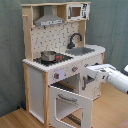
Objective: Play with the kitchen
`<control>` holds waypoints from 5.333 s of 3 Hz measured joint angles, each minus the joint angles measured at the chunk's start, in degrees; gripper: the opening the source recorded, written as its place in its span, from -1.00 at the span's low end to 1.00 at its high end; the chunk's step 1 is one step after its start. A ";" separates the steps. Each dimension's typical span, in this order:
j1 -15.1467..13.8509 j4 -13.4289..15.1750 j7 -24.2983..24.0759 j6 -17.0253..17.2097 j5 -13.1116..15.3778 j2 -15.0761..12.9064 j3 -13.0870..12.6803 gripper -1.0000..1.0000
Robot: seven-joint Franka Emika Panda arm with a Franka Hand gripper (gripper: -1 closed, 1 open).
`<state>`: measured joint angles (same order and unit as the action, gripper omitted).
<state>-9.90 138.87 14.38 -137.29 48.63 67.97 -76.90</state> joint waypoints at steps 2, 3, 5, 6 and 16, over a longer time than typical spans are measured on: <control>2.61 0.45 8.86 -3.44 0.03 0.00 8.13 1.00; 2.84 0.43 13.43 -5.92 0.12 0.13 12.43 1.00; 2.86 0.33 22.26 -11.38 0.12 0.24 20.43 1.00; 2.84 0.34 26.37 -13.80 0.10 -0.01 23.99 1.00; -26.68 -12.08 41.72 -45.16 0.10 -20.82 34.37 1.00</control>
<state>-36.58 126.79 56.10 -182.45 48.73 47.14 -42.53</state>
